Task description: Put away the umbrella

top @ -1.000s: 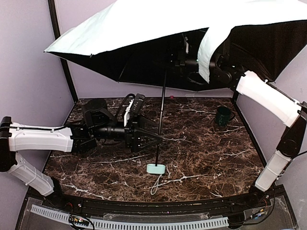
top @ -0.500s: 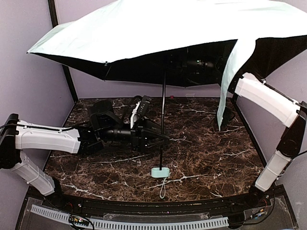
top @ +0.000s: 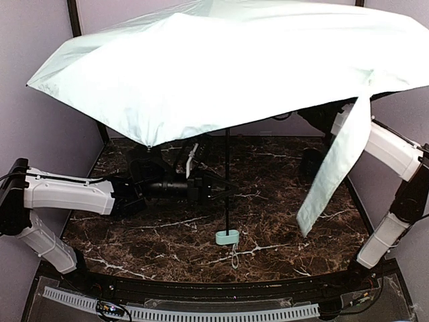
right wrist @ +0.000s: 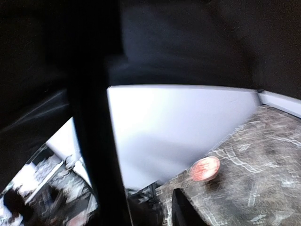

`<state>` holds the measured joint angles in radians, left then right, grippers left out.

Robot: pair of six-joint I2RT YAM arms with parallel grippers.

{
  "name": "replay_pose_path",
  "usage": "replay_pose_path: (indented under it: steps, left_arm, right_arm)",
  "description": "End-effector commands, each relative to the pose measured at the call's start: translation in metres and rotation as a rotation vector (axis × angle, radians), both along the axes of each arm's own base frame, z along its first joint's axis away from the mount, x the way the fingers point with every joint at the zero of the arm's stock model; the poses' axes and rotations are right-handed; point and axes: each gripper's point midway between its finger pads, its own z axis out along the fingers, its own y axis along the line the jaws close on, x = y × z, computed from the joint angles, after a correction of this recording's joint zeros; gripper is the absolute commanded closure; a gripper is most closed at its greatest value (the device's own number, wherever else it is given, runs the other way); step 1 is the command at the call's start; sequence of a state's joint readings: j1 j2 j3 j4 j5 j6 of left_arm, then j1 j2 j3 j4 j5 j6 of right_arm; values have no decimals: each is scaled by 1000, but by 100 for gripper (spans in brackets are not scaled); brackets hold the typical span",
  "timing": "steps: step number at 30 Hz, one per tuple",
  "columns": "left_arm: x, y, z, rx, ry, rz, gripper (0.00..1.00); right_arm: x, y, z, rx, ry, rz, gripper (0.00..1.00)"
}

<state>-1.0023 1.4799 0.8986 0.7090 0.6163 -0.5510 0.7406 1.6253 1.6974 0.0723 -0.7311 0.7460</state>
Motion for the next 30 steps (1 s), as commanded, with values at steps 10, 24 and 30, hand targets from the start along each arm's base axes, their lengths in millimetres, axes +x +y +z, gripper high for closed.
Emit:
replay_pose_path:
  steps: [10,24,30]
  left_arm:
    - [63,24,24,287,-190,488,100]
    - [59,23,20,394,-274,498,98]
    - [29,32,32,243,-321,392,47]
  right_arm:
    - [48,-40,-31,-15,76,-627,42]
    - [54,-17,-35,70,128,-539,100]
    - [24,-17,5,226,94,-296,100]
